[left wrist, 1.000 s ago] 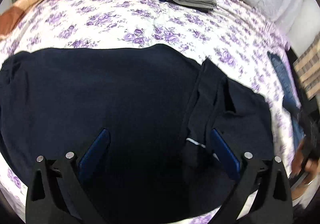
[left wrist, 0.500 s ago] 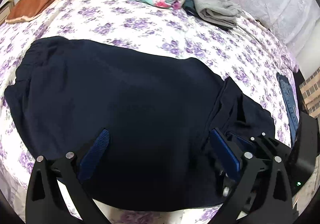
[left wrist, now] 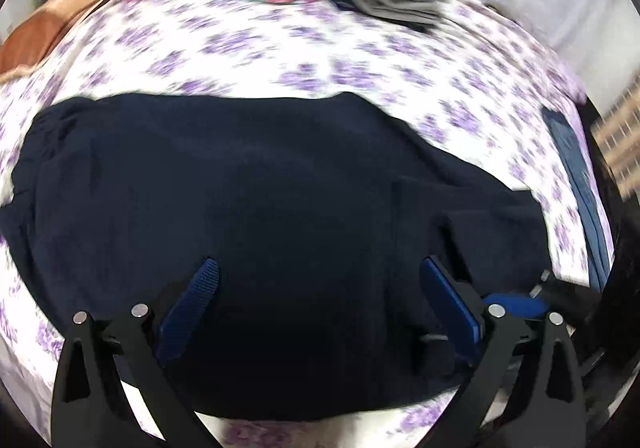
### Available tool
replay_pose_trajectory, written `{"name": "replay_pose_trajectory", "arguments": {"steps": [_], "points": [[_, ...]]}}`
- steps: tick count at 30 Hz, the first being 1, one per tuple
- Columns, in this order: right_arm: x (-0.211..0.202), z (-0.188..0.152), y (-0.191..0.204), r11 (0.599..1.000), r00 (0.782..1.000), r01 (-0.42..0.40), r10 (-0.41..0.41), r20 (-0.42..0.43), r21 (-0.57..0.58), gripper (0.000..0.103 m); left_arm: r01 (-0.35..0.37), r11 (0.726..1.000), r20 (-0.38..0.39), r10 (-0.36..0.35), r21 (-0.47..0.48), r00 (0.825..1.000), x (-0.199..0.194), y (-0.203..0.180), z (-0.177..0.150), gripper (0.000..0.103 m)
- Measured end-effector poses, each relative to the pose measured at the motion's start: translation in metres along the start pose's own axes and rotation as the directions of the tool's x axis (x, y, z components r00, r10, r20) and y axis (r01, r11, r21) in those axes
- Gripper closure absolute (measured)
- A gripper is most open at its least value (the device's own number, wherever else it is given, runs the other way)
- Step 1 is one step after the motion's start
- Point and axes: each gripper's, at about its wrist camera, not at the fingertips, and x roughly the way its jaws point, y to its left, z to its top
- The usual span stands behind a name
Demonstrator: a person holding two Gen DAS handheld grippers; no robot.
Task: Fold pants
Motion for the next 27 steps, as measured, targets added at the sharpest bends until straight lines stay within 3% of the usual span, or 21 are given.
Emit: {"name": "replay_pose_trajectory", "arguments": {"steps": [1, 3, 6, 9, 11, 12, 15, 17, 19, 20, 21, 22, 24, 27], "points": [[-0.024, 0.000, -0.014, 0.998, 0.997, -0.020, 0.016, 0.071, 0.054, 0.034, 0.012, 1.000, -0.001, -0.012, 0.025, 1.000, -0.002, -0.008, -0.003, 0.005], [-0.049, -0.001, -0.032, 0.994, 0.989, 0.037, -0.051, 0.138, 0.104, 0.034, 0.042, 0.996, 0.001, -0.042, 0.076, 0.999, -0.006, -0.026, -0.006, 0.005], [-0.064, -0.002, -0.065, 0.973, 0.978, 0.126, -0.154, 0.139, 0.191, 0.041, 0.061, 0.970, 0.012, -0.066, 0.235, 0.998, -0.005, -0.069, -0.011, 0.005], [-0.053, 0.010, -0.070, 0.958, 0.958, 0.249, -0.265, 0.109, 0.145, 0.041, -0.101, 0.911, 0.042, 0.092, 0.399, 0.995, 0.018, -0.109, -0.020, 0.005], [-0.034, 0.021, -0.062, 0.950, 0.950, 0.301, -0.306, 0.060, 0.081, 0.040, -0.175, 0.850, 0.019, 0.192, 0.497, 0.981, 0.048, -0.123, -0.033, 0.004], [-0.025, 0.022, -0.058, 0.958, 0.958, 0.285, -0.286, 0.029, 0.047, 0.040, -0.174, 0.853, 0.004, 0.197, 0.493, 0.980, 0.056, -0.120, -0.036, 0.004], [0.008, 0.037, -0.041, 0.970, 0.972, 0.229, -0.233, -0.036, -0.086, 0.040, -0.071, 0.940, -0.061, 0.097, 0.333, 0.993, 0.054, -0.088, -0.028, 0.004], [0.032, 0.044, -0.036, 0.972, 0.973, 0.197, -0.210, -0.101, -0.125, 0.040, -0.058, 0.961, -0.062, 0.078, 0.270, 0.995, 0.050, -0.074, -0.025, 0.004], [0.051, 0.046, -0.027, 0.962, 0.962, 0.202, -0.230, -0.147, -0.183, 0.043, -0.080, 0.958, -0.045, 0.096, 0.275, 0.994, 0.047, -0.069, -0.028, 0.004], [0.062, 0.047, -0.027, 0.945, 0.945, 0.240, -0.280, -0.169, -0.222, 0.053, -0.092, 0.953, -0.037, 0.107, 0.289, 0.994, 0.046, -0.069, -0.030, 0.004], [0.064, 0.048, -0.027, 0.931, 0.930, 0.283, -0.326, -0.171, -0.232, 0.080, -0.098, 0.950, -0.029, 0.112, 0.296, 0.993, 0.046, -0.070, -0.032, 0.004], [0.064, 0.054, -0.033, 0.928, 0.925, 0.305, -0.342, -0.165, -0.214, 0.099, -0.101, 0.950, -0.025, 0.113, 0.296, 0.993, 0.046, -0.070, -0.033, 0.004], [0.057, 0.066, -0.041, 0.945, 0.943, 0.289, -0.308, -0.127, -0.153, 0.099, -0.096, 0.954, -0.022, 0.107, 0.285, 0.994, 0.045, -0.070, -0.033, 0.004], [0.063, 0.081, -0.052, 0.951, 0.948, 0.293, -0.302, -0.096, -0.102, 0.099, -0.114, 0.960, -0.015, 0.121, 0.257, 0.992, 0.043, -0.065, -0.026, 0.005]]}}
